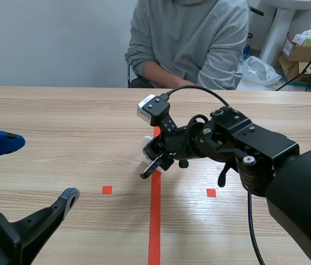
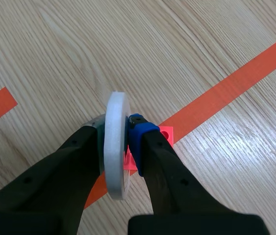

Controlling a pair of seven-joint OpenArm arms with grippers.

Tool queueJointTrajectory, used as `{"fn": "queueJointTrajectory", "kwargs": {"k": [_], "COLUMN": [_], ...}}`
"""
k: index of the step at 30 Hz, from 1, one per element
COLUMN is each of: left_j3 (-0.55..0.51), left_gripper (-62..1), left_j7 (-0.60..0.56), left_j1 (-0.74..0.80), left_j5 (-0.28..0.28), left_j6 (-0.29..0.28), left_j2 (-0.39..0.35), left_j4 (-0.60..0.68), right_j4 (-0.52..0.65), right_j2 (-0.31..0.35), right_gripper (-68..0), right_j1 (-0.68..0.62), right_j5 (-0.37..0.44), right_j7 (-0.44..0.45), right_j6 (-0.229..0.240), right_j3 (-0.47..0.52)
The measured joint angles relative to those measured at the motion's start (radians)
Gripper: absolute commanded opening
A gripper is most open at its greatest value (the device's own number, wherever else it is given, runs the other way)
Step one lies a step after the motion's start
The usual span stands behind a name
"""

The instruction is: Do the leaf sorting experiment

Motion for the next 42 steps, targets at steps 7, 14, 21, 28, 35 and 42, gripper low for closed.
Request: {"fn": "queueJointTrajectory", "kwargs": {"k": [7, 14, 21, 28, 35, 42], "left_j3": [0.0, 0.0, 0.0, 0.0, 0.0, 0.0], "left_gripper": [1.4, 1.4, 1.4, 1.4, 1.4, 1.4], "left_j7": [0.0, 0.0, 0.003, 0.003, 0.003, 0.003], "left_j1": [0.0, 0.0, 0.0, 0.0, 0.0, 0.0], "left_j5": [0.0, 0.0, 0.0, 0.0, 0.0, -0.001], "left_j6": [0.0, 0.0, 0.0, 0.0, 0.0, 0.0], "left_j2": [0.0, 0.0, 0.0, 0.0, 0.0, 0.0], "left_j4": [0.0, 0.0, 0.0, 0.0, 0.0, 0.0], "right_j4": [0.065, 0.244, 0.24, 0.084, -0.18, -0.269], "right_j2": [0.007, 0.134, 0.233, 0.319, 0.307, 0.281], "right_gripper": [-65.8, -65.8, -65.8, -65.7, -65.3, -61.7], "right_j1": [-0.01, -0.057, -0.095, -0.045, 0.048, 0.096], "right_j5": [0.06, 0.12, 0.186, 0.184, 0.161, 0.127], "right_j7": [-0.113, -0.17, -0.205, -0.151, -0.099, -0.066], "right_j6": [-0.135, -0.226, -0.277, -0.28, -0.281, -0.281], "right_j3": [0.039, 0.294, 0.6, 0.664, 0.65, 0.646]}}
